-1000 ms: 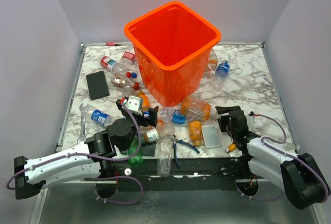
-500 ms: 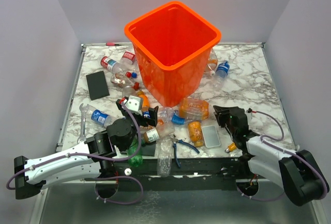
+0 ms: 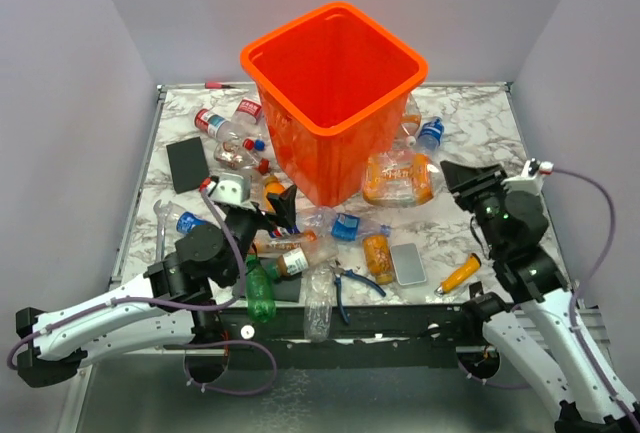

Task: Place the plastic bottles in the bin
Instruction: Pick up the plastic bottle at the center of the board.

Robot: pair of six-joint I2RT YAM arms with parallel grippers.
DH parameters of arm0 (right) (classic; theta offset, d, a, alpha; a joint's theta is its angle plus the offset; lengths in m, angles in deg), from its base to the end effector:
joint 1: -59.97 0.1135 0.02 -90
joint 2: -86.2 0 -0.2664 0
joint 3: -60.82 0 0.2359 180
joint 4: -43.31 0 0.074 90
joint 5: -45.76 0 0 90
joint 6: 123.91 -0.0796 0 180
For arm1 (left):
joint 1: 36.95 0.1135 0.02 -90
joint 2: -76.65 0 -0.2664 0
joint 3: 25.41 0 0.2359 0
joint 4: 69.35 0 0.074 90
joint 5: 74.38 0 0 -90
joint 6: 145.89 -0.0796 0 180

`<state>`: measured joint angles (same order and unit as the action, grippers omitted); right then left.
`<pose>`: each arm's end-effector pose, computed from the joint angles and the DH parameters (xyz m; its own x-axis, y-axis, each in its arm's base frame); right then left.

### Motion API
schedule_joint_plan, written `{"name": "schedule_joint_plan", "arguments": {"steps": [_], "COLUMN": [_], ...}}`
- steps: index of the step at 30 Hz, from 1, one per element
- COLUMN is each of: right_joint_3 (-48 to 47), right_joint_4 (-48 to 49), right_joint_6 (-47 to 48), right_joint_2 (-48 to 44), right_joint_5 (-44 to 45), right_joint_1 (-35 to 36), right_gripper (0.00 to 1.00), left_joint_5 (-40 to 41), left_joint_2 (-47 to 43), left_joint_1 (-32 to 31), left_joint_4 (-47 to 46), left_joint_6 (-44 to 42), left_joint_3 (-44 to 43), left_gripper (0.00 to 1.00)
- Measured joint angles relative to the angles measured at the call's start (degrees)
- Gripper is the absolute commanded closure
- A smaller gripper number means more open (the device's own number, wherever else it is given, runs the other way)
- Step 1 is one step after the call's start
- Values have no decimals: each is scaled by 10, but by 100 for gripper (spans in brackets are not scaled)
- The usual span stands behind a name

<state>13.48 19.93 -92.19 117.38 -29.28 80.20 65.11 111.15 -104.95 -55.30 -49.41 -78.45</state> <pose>0.1651 0.0389 0.2981 -0.1418 0.8236 -0.5492 0.0510 0.5601 0.8268 0.1121 -0.1159 0.3492 -0.0068 -0.1789 -0.9838 0.3196 0.9319 -0.1716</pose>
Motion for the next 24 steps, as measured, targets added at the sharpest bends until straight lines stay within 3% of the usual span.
{"name": "schedule_joint_plan", "arguments": {"steps": [4,9,17,24], "right_joint_3": [-140,-256,-293,-324], "right_joint_4": [-79,-167,-188,-162], "right_joint_6": [127,245,329,343], "right_joint_2": [19,88,115,114], "right_joint_5": [-65,-215,-499,-617], "right_joint_1": [0,0,0,0], "right_gripper": [99,99,99,99], "left_joint_5": [-34,-185,-519,-631], "left_joint_2": [1,52,224,334], "left_joint_1": [0,0,0,0], "left_joint_4": [-3,22,53,106], "left_joint_6": [-10,-12,26,52], "left_joint_3": [-61,-193,-341,-361], "left_gripper": [1,1,1,1]}}
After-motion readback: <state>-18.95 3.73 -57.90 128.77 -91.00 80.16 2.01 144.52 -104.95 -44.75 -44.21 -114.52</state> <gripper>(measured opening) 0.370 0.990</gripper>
